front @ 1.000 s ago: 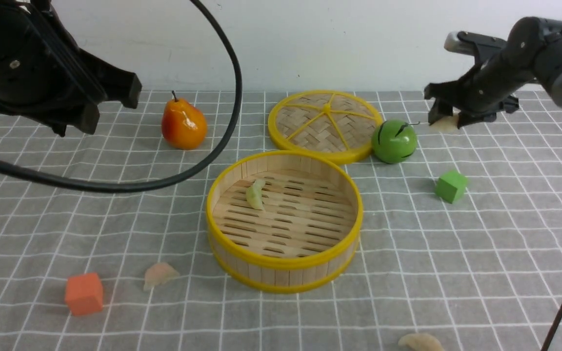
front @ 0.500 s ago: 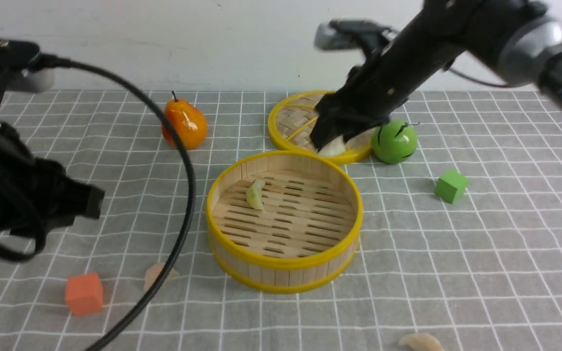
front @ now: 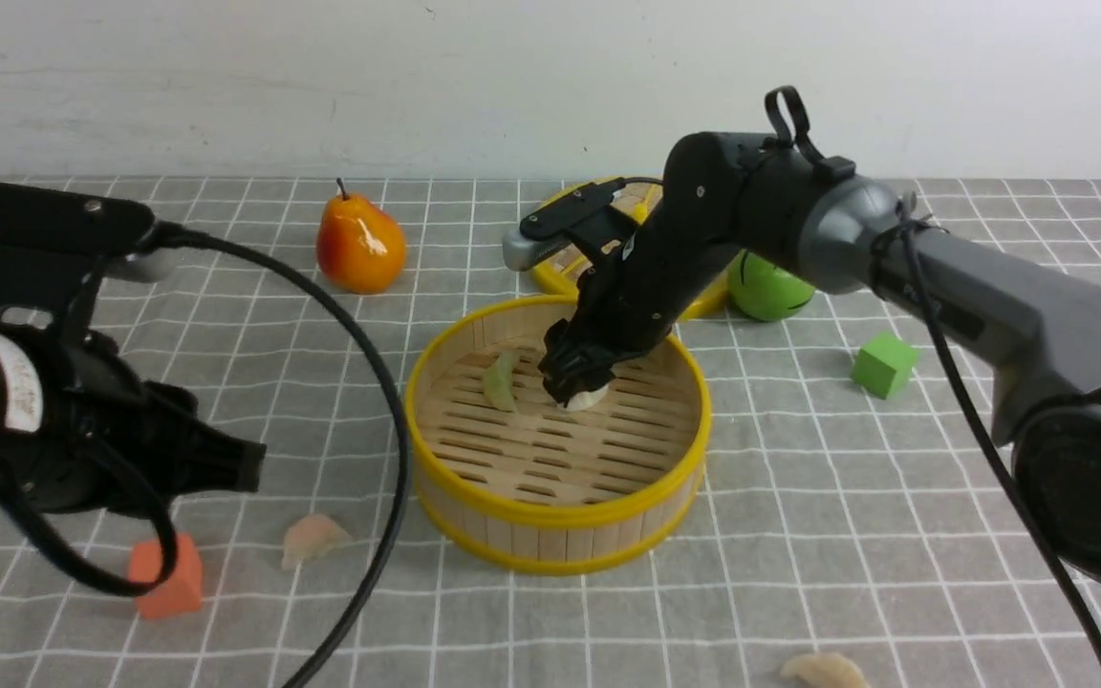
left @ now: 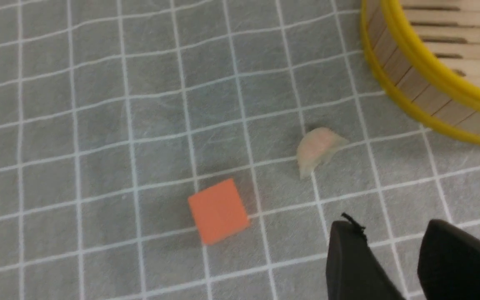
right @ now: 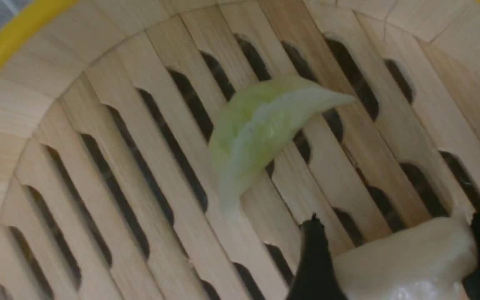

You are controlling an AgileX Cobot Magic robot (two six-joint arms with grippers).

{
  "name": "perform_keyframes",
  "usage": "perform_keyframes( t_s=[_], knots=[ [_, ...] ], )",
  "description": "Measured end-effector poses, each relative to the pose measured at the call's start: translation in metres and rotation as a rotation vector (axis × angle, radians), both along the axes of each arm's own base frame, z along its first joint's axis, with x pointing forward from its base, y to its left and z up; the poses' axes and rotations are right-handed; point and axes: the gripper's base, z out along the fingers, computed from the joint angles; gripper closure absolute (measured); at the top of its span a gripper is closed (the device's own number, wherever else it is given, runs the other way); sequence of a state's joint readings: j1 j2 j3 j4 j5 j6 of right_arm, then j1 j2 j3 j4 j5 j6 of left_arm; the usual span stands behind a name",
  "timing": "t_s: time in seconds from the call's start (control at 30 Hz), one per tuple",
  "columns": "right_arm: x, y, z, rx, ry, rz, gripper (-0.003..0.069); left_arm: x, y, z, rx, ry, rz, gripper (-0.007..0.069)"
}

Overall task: Put the dumplings into the steamer on the table with the grey tablecloth.
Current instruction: 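Place the dumpling in the bamboo steamer basket with the right gripper, then reach for and grasp a dumpling on the table with the left gripper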

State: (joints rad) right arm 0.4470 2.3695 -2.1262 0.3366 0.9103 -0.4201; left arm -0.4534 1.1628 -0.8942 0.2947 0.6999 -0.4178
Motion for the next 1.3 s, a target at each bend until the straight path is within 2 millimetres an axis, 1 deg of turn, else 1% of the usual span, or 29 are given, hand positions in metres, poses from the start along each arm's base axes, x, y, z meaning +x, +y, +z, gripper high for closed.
perform_keyframes(
  t_s=[0.03, 0.13, 0.2, 0.23, 0.27, 0.33, 0.43, 0.47, 0.57, 0.63, 0.77, 0.8, 0.87, 0.9, 0.97, 1.0, 1.03, 1.07, 1.1, 1.13, 1.2, 1.23, 1.3],
  knots=[
    [-0.001, 0.001, 0.003, 0.026, 0.017, -0.019, 0.0188, 0.008, -0.005, -0.006, -0.006, -0.006, -0.013, 0.0384],
    [-0.003, 0.002, 0.014, 0.05, 0.034, -0.031, 0.0158, 0.022, -0.013, -0.021, 0.002, 0.015, -0.028, 0.0365],
    [-0.006, 0.0, 0.033, 0.052, 0.033, -0.027, 0.0139, 0.035, -0.019, -0.039, 0.035, 0.045, -0.055, 0.0323],
    [-0.007, -0.001, 0.039, 0.048, 0.026, -0.023, 0.0138, 0.038, -0.021, -0.044, 0.048, 0.056, -0.061, 0.031],
    [-0.009, -0.003, 0.051, 0.046, 0.009, -0.019, 0.0135, 0.044, -0.023, -0.055, 0.082, 0.077, -0.075, 0.0277],
    [-0.012, -0.006, 0.065, 0.042, -0.015, -0.023, 0.0134, 0.052, -0.026, -0.069, 0.122, 0.097, -0.095, 0.0239],
    [-0.017, -0.012, 0.081, 0.034, -0.018, -0.048, 0.0134, 0.065, -0.031, -0.09, 0.177, 0.109, -0.14, 0.0186],
    [-0.017, -0.012, 0.081, 0.034, -0.018, -0.048, 0.0134, 0.065, -0.031, -0.09, 0.177, 0.109, -0.14, 0.0186],
    [-0.027, -0.02, 0.096, -0.002, 0.021, -0.071, 0.0134, 0.078, -0.036, -0.111, 0.237, 0.132, -0.188, 0.0167],
    [-0.034, -0.025, 0.106, -0.022, 0.032, -0.079, 0.0134, 0.085, -0.039, -0.122, 0.288, 0.138, -0.234, 0.0166],
    [-0.043, -0.029, 0.12, -0.033, 0.044, -0.083, 0.0134, 0.097, -0.043, -0.145, 0.366, 0.142, -0.311, 0.0176],
    [-0.045, -0.03, 0.124, -0.032, 0.041, -0.087, 0.0134, 0.1, -0.044, -0.151, 0.377, 0.152, -0.314, 0.019],
    [-0.046, -0.032, 0.129, -0.028, 0.035, -0.1, 0.0134, 0.105, -0.046, -0.152, 0.378, 0.142, -0.311, 0.0211],
    [-0.047, -0.035, 0.133, -0.038, 0.026, -0.125, 0.0134, 0.109, -0.047, -0.154, 0.371, 0.151, -0.28, 0.0265],
    [-0.049, -0.039, 0.14, -0.059, 0.004, -0.157, 0.0134, 0.111, -0.048, -0.154, 0.361, 0.168, -0.237, 0.0348],
    [-0.05, -0.045, 0.146, -0.088, -0.023, -0.19, 0.0134, 0.114, -0.047, -0.153, 0.355, 0.186, -0.184, 0.0445],
    [-0.05, -0.047, 0.149, -0.095, -0.035, -0.201, 0.0134, 0.115, -0.047, -0.152, 0.354, 0.193, -0.161, 0.0485],
    [-0.052, -0.052, 0.156, -0.11, -0.057, -0.22, 0.0134, 0.117, -0.046, -0.148, 0.351, 0.208, -0.117, 0.0553],
    [-0.053, -0.054, 0.159, -0.114, -0.067, -0.232, 0.0134, 0.116, -0.044, -0.147, 0.36, 0.23, -0.085, 0.0597],
    [-0.056, -0.058, 0.167, -0.119, -0.088, -0.246, 0.0134, 0.117, -0.043, -0.143, 0.364, 0.243, -0.05, 0.0633],
    [-0.061, -0.064, 0.178, -0.127, -0.121, -0.258, 0.0134, 0.119, -0.041, -0.13, 0.355, 0.245, 0.001, 0.0638],
    [-0.064, -0.067, 0.186, -0.134, -0.142, -0.265, 0.0134, 0.12, -0.042, -0.119, 0.332, 0.236, 0.024, 0.0638],
    [-0.067, -0.069, 0.192, -0.134, -0.158, -0.27, 0.0134, 0.119, -0.042, -0.107, 0.3, 0.226, 0.044, 0.0638]
  ],
)
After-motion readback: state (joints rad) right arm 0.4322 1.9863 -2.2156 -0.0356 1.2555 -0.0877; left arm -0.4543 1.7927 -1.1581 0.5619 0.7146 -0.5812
